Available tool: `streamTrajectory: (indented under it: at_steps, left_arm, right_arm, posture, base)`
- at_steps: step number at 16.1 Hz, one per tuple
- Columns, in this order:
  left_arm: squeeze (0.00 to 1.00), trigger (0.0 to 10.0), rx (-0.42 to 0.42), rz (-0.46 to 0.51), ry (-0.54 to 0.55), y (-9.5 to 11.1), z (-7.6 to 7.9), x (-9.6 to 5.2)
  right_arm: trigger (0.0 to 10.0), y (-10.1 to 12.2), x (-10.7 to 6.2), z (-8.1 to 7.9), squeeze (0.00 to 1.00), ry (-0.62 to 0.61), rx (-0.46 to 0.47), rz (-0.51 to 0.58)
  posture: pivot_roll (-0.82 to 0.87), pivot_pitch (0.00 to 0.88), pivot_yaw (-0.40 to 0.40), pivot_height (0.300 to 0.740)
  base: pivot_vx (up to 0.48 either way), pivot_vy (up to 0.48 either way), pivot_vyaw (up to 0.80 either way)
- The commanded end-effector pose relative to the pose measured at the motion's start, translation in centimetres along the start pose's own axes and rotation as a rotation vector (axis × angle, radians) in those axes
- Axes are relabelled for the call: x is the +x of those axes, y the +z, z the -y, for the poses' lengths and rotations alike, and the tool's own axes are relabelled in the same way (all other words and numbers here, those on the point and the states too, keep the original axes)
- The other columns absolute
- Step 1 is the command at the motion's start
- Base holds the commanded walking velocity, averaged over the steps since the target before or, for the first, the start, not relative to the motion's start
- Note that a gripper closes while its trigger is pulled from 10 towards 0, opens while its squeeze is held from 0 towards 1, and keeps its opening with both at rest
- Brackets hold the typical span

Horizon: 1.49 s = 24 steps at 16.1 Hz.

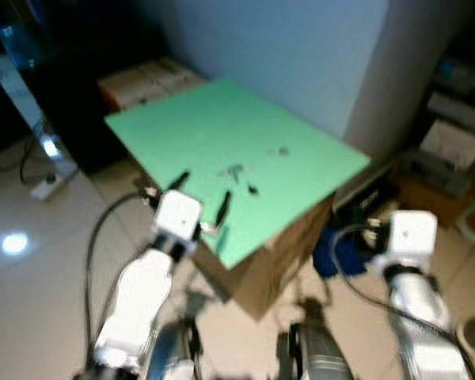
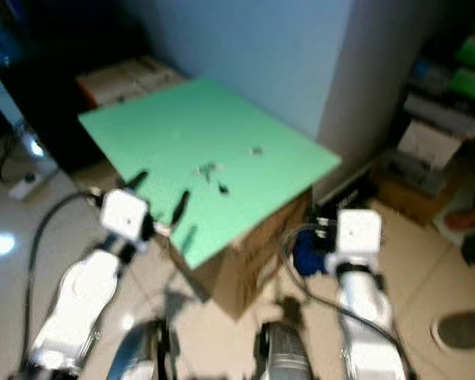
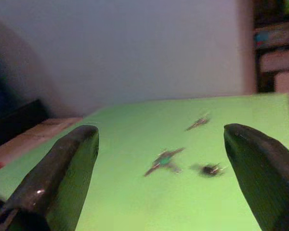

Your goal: Hang keys on a hook

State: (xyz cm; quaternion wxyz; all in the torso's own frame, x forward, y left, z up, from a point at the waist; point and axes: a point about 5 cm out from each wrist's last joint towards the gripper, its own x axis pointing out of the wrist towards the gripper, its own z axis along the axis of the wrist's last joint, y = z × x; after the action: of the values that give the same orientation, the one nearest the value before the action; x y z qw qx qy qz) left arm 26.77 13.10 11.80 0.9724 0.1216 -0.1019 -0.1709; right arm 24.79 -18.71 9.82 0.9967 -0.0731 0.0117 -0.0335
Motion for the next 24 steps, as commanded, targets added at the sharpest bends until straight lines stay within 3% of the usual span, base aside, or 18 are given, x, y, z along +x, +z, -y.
streamTrajectory:
  at_steps: [1, 3, 6, 15, 19, 23, 24]
  left_arm:
    - [0.0, 10.0, -0.006, 0.0, 0.0, 0.0, 0.0, 0.1]
    - [0.0, 10.0, -0.007, 0.001, -0.001, 0.1, 0.1, 0.2]
    - [0.0, 10.0, -0.007, 0.001, -0.003, 0.1, 0.0, 0.3]
    - [0.0, 10.0, -0.013, -0.009, -0.016, -0.1, 0.2, 0.1]
    - [0.0, 10.0, 0.001, -0.093, -0.028, -1.1, 0.3, -0.5]
    - [0.0, 10.0, 0.046, -0.09, -0.006, -1.1, -0.7, -1.2]
    - [0.0, 10.0, 0.06, -0.1, -0.005, -1.0, -1.0, -1.4]
  right_arm:
    - [10.0, 0.0, -0.1, 0.2, 0.0, 0.002, -0.021, 0.002]
    - [10.0, 0.1, 0.0, 0.1, 0.0, 0.019, -0.056, 0.006]
    - [10.0, 0.0, 0.1, 0.1, 0.0, 0.008, -0.053, -0.004]
    - [10.0, -0.3, -0.2, 0.1, 0.0, -0.014, -0.02, -0.015]
    - [10.0, -0.5, -0.4, 0.0, 0.0, -0.003, -0.013, -0.025]
    - [10.0, -0.8, 0.3, -0.4, 0.0, 0.03, -0.004, -0.041]
    - [10.0, -0.9, 0.9, -0.3, 0.35, 0.04, -0.001, -0.046]
  posture:
    - [-0.09, 0.052, 0.047, 0.601]
    - [-0.09, 0.053, 0.048, 0.601]
    - [-0.09, 0.058, 0.052, 0.601]
    - [-0.09, 0.067, 0.058, 0.601]
    - [-0.09, 0.068, 0.055, 0.601]
    - [-0.07, 0.077, 0.058, 0.601]
    - [-0.05, 0.089, 0.064, 0.601]
  base:
    - [0.292, 0.0, 0.0]
    - [0.289, 0.0, 0.0]
    - [0.291, 0.0, 0.53]
    - [0.29, 0.0, 0.0]
    - [0.0, 0.0, 0.0]
    - [0.0, 0.0, 0.0]
    - [0.0, 0.0, 0.0]
